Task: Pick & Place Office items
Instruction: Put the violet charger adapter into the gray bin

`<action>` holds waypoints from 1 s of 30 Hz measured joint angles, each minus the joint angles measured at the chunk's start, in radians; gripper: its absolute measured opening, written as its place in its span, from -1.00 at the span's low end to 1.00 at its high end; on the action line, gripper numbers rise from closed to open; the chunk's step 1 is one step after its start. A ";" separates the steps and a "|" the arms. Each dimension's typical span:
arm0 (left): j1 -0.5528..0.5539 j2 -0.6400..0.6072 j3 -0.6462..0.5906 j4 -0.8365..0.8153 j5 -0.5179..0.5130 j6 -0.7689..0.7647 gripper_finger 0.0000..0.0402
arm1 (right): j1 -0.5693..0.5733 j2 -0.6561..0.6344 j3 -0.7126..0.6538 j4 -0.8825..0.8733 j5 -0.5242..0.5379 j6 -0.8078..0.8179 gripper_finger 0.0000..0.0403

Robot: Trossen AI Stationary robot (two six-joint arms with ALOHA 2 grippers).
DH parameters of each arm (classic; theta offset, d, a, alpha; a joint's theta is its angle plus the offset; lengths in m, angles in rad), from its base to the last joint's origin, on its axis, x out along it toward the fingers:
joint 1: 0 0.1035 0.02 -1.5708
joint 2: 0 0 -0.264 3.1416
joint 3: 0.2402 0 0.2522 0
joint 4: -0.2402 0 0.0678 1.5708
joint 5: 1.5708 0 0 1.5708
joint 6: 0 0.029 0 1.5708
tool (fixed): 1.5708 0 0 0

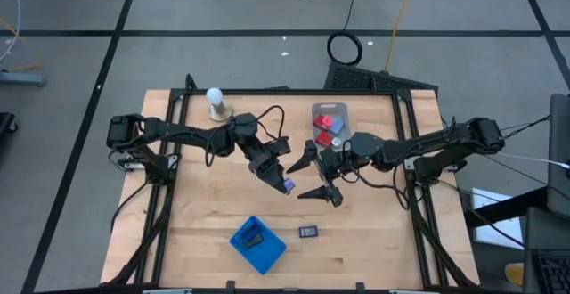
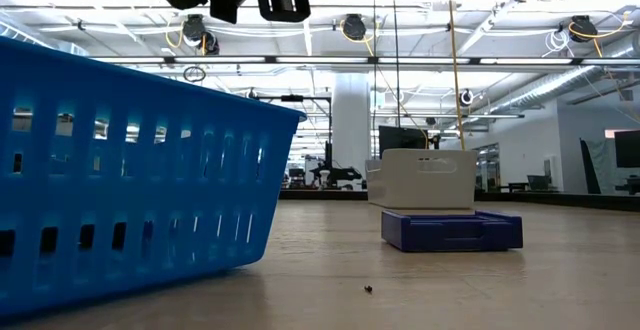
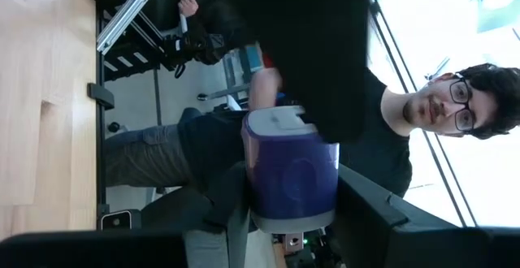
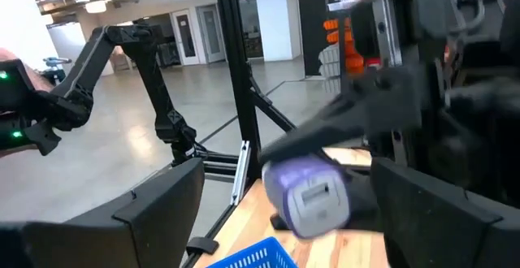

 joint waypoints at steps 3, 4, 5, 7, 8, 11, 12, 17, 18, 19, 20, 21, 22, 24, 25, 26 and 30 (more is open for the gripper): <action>0.000 0.000 0.000 0.001 0.000 -0.002 -0.33 | 0.000 0.042 0.046 -0.023 0.000 -0.017 0.71; 0.000 0.000 0.000 0.002 0.000 -0.006 -0.33 | 0.003 0.056 0.055 -0.038 -0.002 -0.015 0.71; 0.000 0.000 0.000 0.003 0.000 -0.009 -0.33 | 0.008 0.074 0.067 -0.045 -0.006 -0.013 0.71; 0.000 0.000 0.000 0.004 0.005 -0.019 -0.33 | 0.017 0.106 0.091 -0.038 -0.013 -0.016 0.71; -0.004 -0.001 0.000 -0.002 0.014 -0.025 -0.33 | 0.020 0.113 0.096 -0.037 -0.019 -0.018 0.71; -0.016 -0.001 0.000 -0.007 0.025 -0.028 -0.33 | 0.027 0.115 0.099 -0.032 -0.023 -0.021 0.71; -0.020 -0.001 0.000 -0.005 0.026 -0.028 -0.33 | 0.027 0.115 0.099 -0.030 -0.023 -0.025 0.71; -0.030 -0.001 0.000 -0.002 0.027 -0.028 -0.33 | 0.026 0.115 0.100 -0.037 -0.020 -0.028 0.68; -0.030 -0.001 0.000 -0.001 0.027 -0.028 -0.33 | 0.026 0.115 0.100 -0.036 -0.020 -0.028 0.66; -0.030 -0.001 0.000 -0.001 0.027 -0.028 -0.33 | 0.027 0.115 0.100 -0.036 -0.020 -0.028 0.63; -0.031 -0.001 0.000 0.000 0.027 -0.026 -0.33 | 0.027 0.114 0.100 -0.036 -0.021 -0.028 0.59; -0.031 -0.001 0.000 0.000 0.027 -0.025 -0.33 | 0.027 0.115 0.100 -0.036 -0.021 -0.028 0.55; -0.031 -0.001 0.000 0.000 0.027 -0.025 -0.33 | 0.027 0.115 0.100 -0.037 -0.021 -0.027 0.52; -0.031 -0.001 0.000 0.000 0.027 -0.024 -0.33 | 0.027 0.115 0.100 -0.036 -0.020 -0.028 0.44; -0.031 -0.001 0.000 0.000 0.027 -0.024 -0.33 | 0.026 0.114 0.100 -0.035 -0.020 -0.028 0.40; -0.030 -0.001 0.000 0.000 0.027 -0.023 -0.33 | 0.026 0.114 0.100 -0.036 -0.020 -0.027 0.36; -0.028 -0.001 0.000 0.000 0.016 -0.006 -0.33 | 0.031 0.114 0.100 -0.035 -0.018 -0.027 0.19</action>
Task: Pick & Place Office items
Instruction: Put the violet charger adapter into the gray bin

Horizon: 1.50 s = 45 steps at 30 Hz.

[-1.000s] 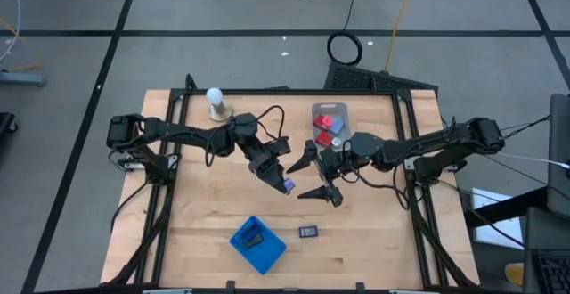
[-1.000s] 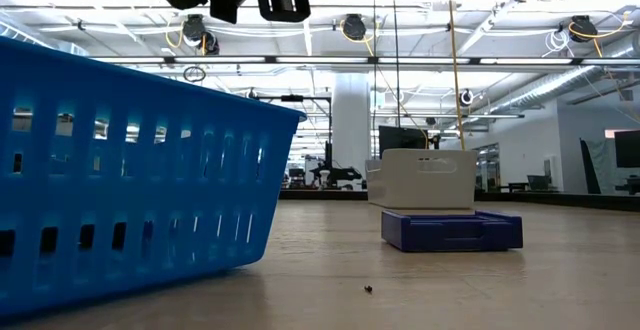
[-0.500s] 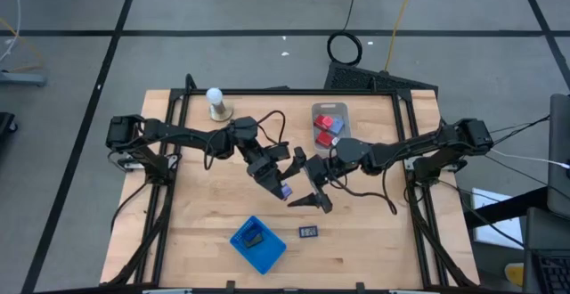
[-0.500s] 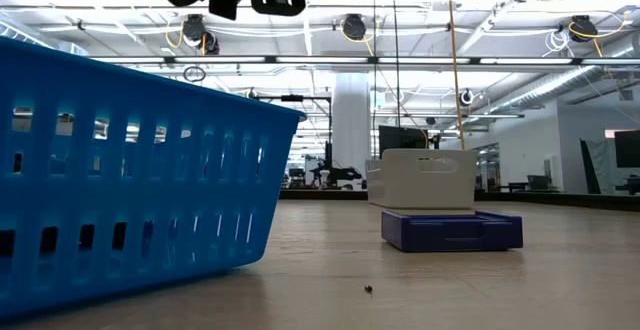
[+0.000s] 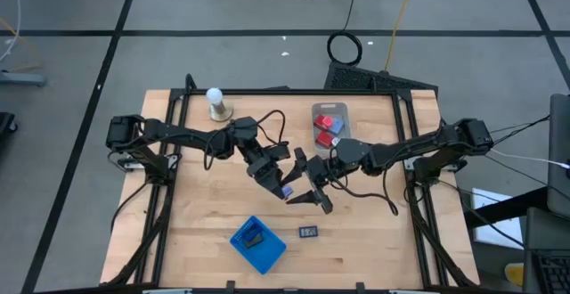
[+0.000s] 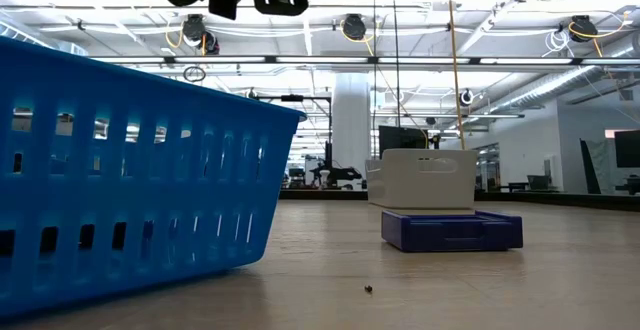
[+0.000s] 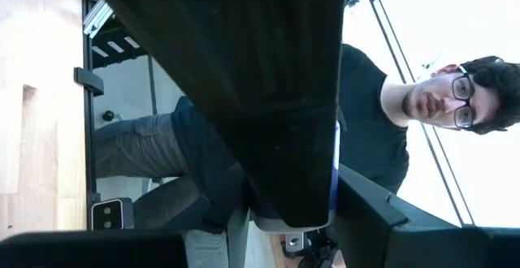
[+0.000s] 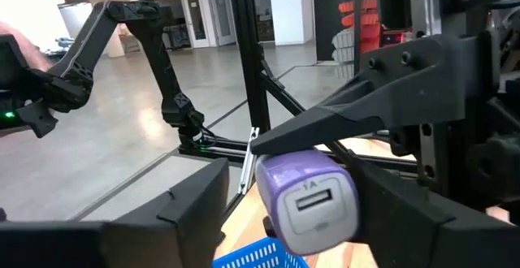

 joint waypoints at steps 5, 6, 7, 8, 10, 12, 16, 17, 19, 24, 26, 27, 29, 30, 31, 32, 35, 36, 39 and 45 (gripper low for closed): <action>0.008 0.000 0.000 0.027 -0.005 0.000 -0.33 | 0.014 0.000 0.000 0.005 0.026 0.004 -0.05; 0.009 0.000 0.000 0.031 -0.005 -0.001 -0.33 | 0.016 0.000 0.000 0.005 0.029 0.004 -0.10; 0.010 0.000 0.000 0.032 -0.005 -0.002 -0.33 | 0.018 -0.001 0.000 0.005 0.033 0.004 -0.17; 0.010 0.000 0.000 0.031 -0.002 -0.003 -0.33 | 0.019 -0.001 0.000 0.004 0.033 0.006 -0.22; 0.010 0.001 0.000 0.032 0.000 -0.008 -0.33 | 0.019 -0.001 0.000 0.004 0.030 0.011 -0.32; 0.009 0.001 0.000 0.041 0.000 -0.016 -0.33 | 0.019 -0.001 0.000 0.005 0.028 0.013 -0.34; 0.009 0.001 0.000 0.047 -0.002 -0.020 -0.33 | 0.019 -0.001 0.000 0.014 0.024 0.031 -0.34; 0.009 0.001 0.000 0.048 -0.003 -0.023 -0.31 | 0.019 -0.001 0.000 0.016 0.023 0.034 -0.34; 0.009 0.001 0.000 0.051 -0.008 -0.030 -0.23 | 0.019 -0.001 0.000 0.022 0.022 0.039 -0.34; 0.017 0.001 0.000 0.053 -0.059 -0.037 -0.01 | 0.026 0.000 0.000 0.025 -0.020 0.051 -0.34; 0.021 0.001 0.000 0.053 -0.060 -0.038 0.03 | 0.024 0.000 0.000 0.030 -0.022 0.049 -0.34; 0.020 0.001 0.000 0.053 -0.061 -0.041 0.05 | 0.022 0.000 0.000 0.030 -0.018 0.048 -0.34; 0.021 0.001 0.000 0.052 -0.063 -0.042 0.07 | 0.021 -0.002 -0.001 0.028 -0.009 0.052 -0.34; 0.021 0.001 0.000 0.052 -0.064 -0.042 0.08 | 0.021 -0.007 -0.001 0.024 -0.009 0.056 -0.34; 0.021 0.001 0.000 0.052 -0.065 -0.042 0.09 | 0.022 -0.009 -0.001 0.029 -0.010 0.062 -0.34; 0.021 0.001 0.000 0.054 -0.064 -0.042 0.09 | 0.023 -0.010 -0.001 0.037 -0.011 0.067 -0.34; 0.019 0.001 0.000 0.097 -0.063 -0.048 0.07 | 0.022 -0.025 -0.001 0.016 -0.010 0.067 -0.34; 0.018 0.001 0.000 0.124 -0.061 -0.058 0.07 | 0.022 -0.027 -0.002 0.016 -0.010 0.067 -0.34; 0.018 0.000 0.000 0.184 -0.056 -0.093 0.06 | 0.021 -0.043 -0.002 0.008 -0.007 0.067 -0.34; 0.020 -0.016 0.000 0.233 0.010 -0.111 0.06 | 0.010 -0.111 -0.002 -0.107 -0.009 0.061 -0.35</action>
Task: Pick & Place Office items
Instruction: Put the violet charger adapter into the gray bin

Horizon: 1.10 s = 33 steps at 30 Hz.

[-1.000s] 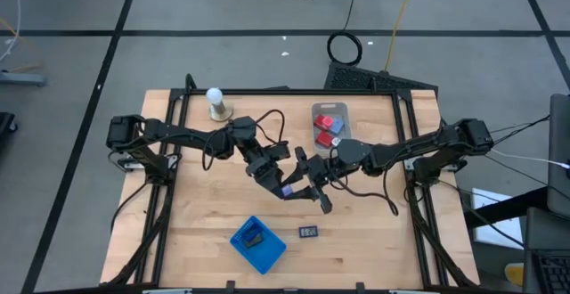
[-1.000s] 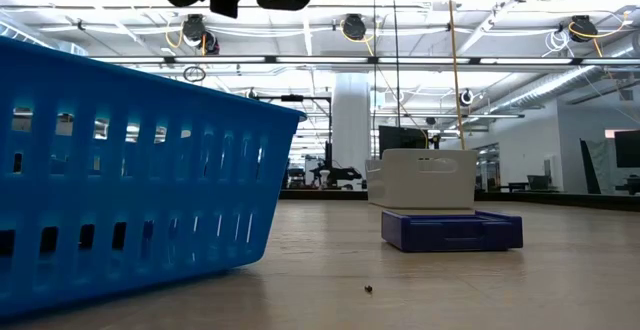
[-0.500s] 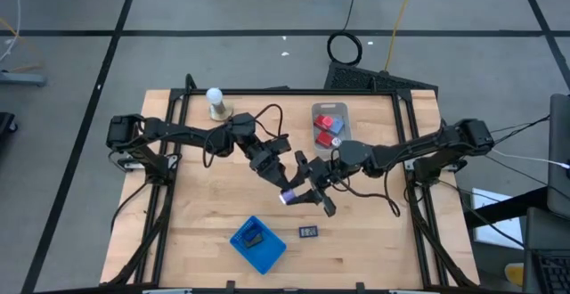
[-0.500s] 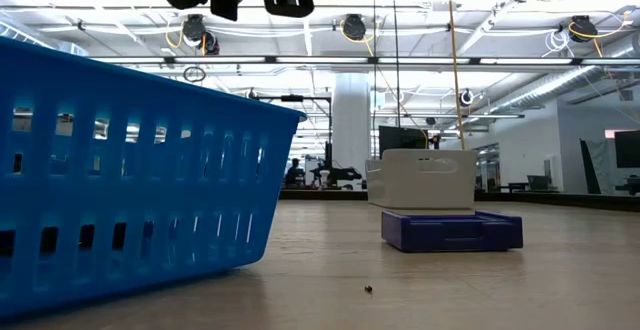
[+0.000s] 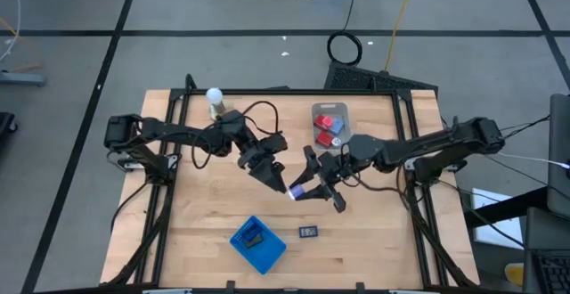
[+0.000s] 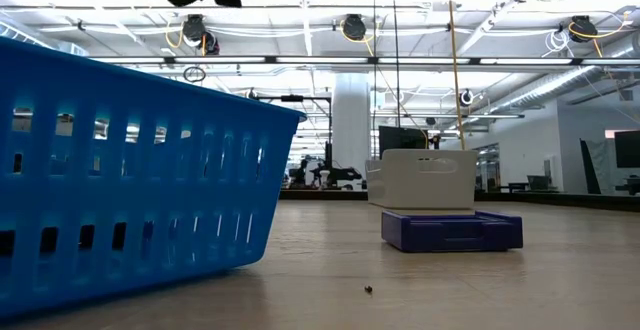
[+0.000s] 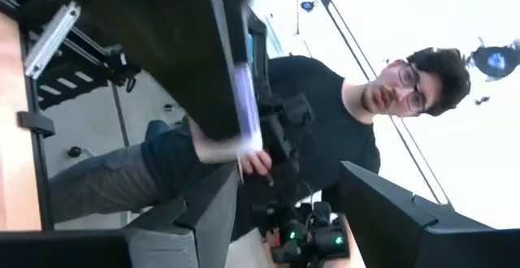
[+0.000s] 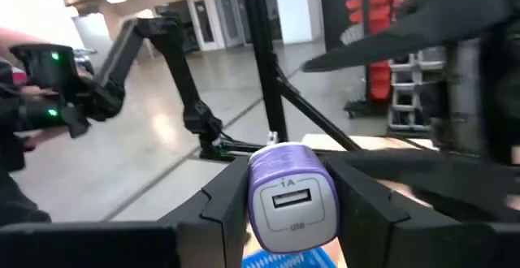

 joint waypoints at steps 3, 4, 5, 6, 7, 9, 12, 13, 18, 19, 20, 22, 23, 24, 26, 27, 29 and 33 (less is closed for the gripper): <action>0.001 -0.029 0.000 -0.008 0.013 0.033 0.06 | -0.015 -0.048 0.000 -0.099 0.006 -0.039 -0.35; 0.006 -0.043 0.000 -0.008 0.014 0.045 0.06 | -0.019 -0.062 0.000 -0.127 0.011 -0.054 -0.35; 0.012 -0.058 0.000 -0.011 0.016 0.056 0.06 | -0.025 -0.074 0.000 -0.146 0.026 -0.068 -0.35; 0.020 -0.072 0.000 -0.024 0.015 0.068 0.06 | -0.032 -0.087 0.000 -0.171 0.032 -0.082 -0.35; 0.028 -0.088 0.000 -0.046 0.012 0.088 0.06 | -0.038 -0.101 0.000 -0.195 0.031 -0.094 -0.35; 0.051 -0.132 0.000 -0.140 0.003 0.140 0.06 | -0.057 -0.120 0.000 -0.211 0.030 -0.101 -0.35; 0.086 -0.213 0.000 -0.370 -0.046 0.283 0.06 | -0.088 -0.143 0.000 -0.238 0.029 -0.090 -0.35; 0.097 -0.244 0.000 -0.462 -0.071 0.339 0.06 | -0.097 -0.149 0.000 -0.249 0.029 -0.085 -0.35; 0.137 -0.393 0.000 -0.836 -0.269 0.561 0.06 | -0.149 -0.171 0.000 -0.277 0.016 -0.083 -0.35; 0.139 -0.421 0.000 -0.878 -0.306 0.583 0.06 | -0.160 -0.172 0.000 -0.283 0.001 -0.086 -0.35; 0.141 -0.445 0.000 -0.913 -0.347 0.596 0.06 | -0.171 -0.172 0.000 -0.290 -0.002 -0.089 -0.35; 0.141 -0.494 0.000 -0.975 -0.432 0.613 0.06 | -0.192 -0.172 0.000 -0.317 -0.005 -0.099 -0.35; 0.141 -0.515 0.000 -1.001 -0.476 0.619 0.06 | -0.203 -0.171 0.002 -0.335 -0.011 -0.103 -0.35; 0.141 -0.534 0.000 -1.020 -0.520 0.625 0.06 | -0.215 -0.171 0.007 -0.363 -0.025 -0.109 -0.35; 0.135 -0.571 0.000 -1.079 -0.613 0.634 0.06 | -0.235 -0.171 0.031 -0.429 -0.027 -0.138 -0.35; 0.131 -0.586 0.000 -1.112 -0.652 0.640 0.06 | -0.243 -0.171 0.045 -0.468 -0.026 -0.166 -0.35; 0.121 -0.605 0.000 -1.163 -0.728 0.652 0.06 | -0.267 -0.171 0.077 -0.552 -0.026 -0.216 -0.35; 0.104 -0.623 0.000 -1.255 -0.836 0.652 0.06 | -0.320 -0.171 0.135 -0.660 -0.023 -0.257 -0.35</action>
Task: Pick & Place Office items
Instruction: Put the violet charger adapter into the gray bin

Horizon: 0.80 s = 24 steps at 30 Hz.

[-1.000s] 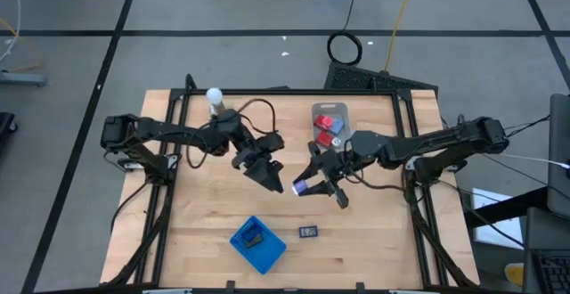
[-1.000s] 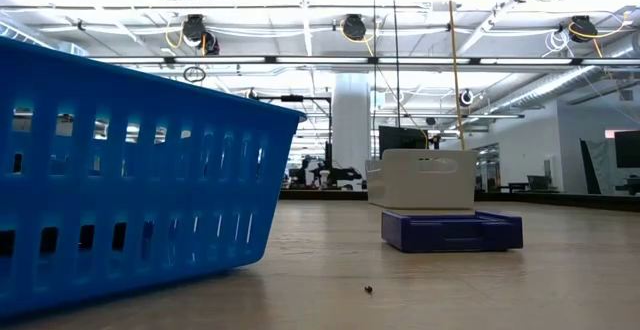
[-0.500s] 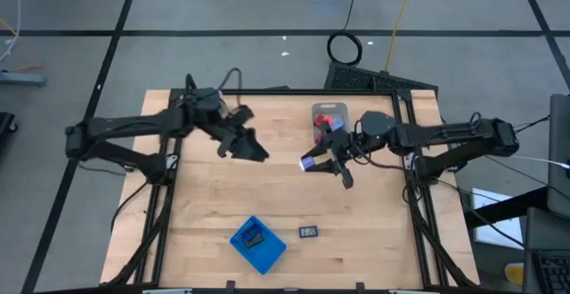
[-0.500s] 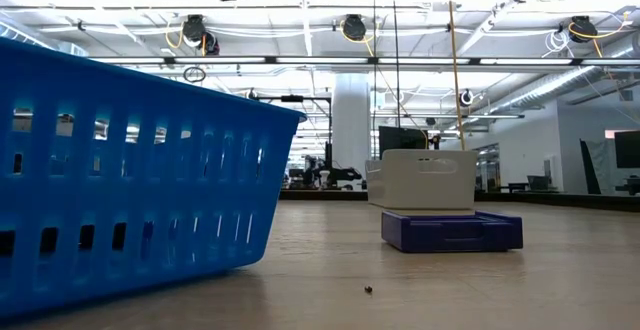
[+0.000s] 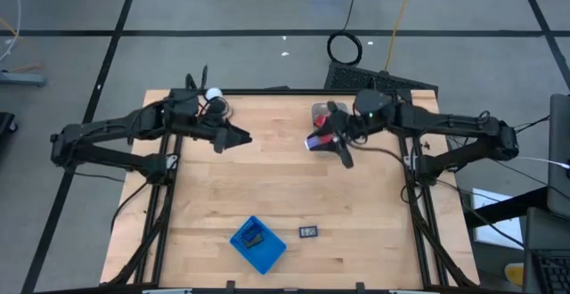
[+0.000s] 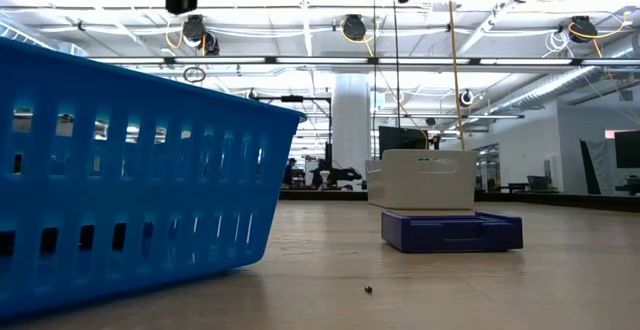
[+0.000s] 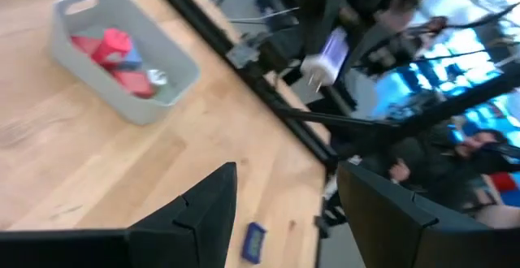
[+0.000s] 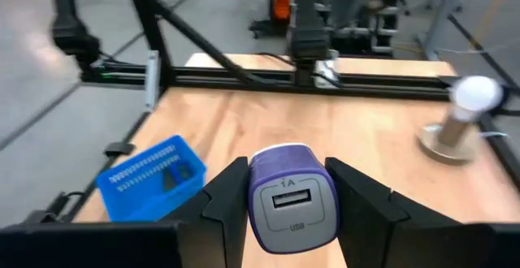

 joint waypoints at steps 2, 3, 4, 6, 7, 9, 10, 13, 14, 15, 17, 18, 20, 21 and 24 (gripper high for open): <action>-0.009 0.000 0.000 -0.027 -0.036 0.000 0.06 | -0.033 0.000 0.029 -0.042 0.002 -0.005 -0.36; -0.015 0.000 0.000 -0.041 -0.053 0.001 0.06 | -0.049 0.000 0.041 -0.062 0.002 -0.005 -0.36; -0.020 0.002 0.000 -0.052 -0.073 0.002 0.06 | -0.066 0.000 0.055 -0.085 0.004 -0.006 -0.36; -0.031 0.004 0.000 -0.072 -0.120 0.007 0.06 | -0.095 0.000 0.077 -0.128 0.027 -0.007 -0.36; -0.038 0.007 0.000 -0.085 -0.149 0.007 0.06 | -0.108 0.000 0.090 -0.154 0.038 -0.008 -0.36; -0.050 0.015 0.000 -0.100 -0.204 0.007 0.06 | -0.134 0.000 0.111 -0.208 0.056 -0.011 -0.36; -0.056 0.017 0.000 -0.111 -0.228 0.008 0.06 | -0.146 0.000 0.119 -0.232 0.056 -0.011 -0.36; -0.072 0.017 0.000 -0.139 -0.293 0.011 0.06 | -0.177 0.000 0.131 -0.282 0.058 -0.009 -0.36; -0.078 0.016 0.000 -0.143 -0.312 0.011 0.06 | -0.186 0.000 0.131 -0.297 0.059 -0.008 -0.36; -0.083 0.016 0.000 -0.151 -0.326 0.011 0.06 | -0.195 0.000 0.131 -0.311 0.059 -0.008 -0.36; -0.090 0.017 0.000 -0.160 -0.341 0.011 0.06 | -0.212 0.001 0.131 -0.345 0.060 -0.008 -0.36; -0.093 0.017 0.000 -0.160 -0.343 0.008 0.06 | -0.218 0.002 0.131 -0.358 0.069 -0.008 -0.36; -0.096 0.016 0.000 -0.164 -0.343 0.004 0.06 | -0.227 0.009 0.131 -0.385 0.093 -0.009 -0.36; -0.096 0.016 0.000 -0.165 -0.343 0.000 0.06 | -0.232 0.011 0.131 -0.405 0.107 -0.009 -0.36; -0.095 0.016 0.000 -0.166 -0.345 -0.001 0.06 | -0.252 0.019 0.131 -0.444 0.109 -0.011 -0.36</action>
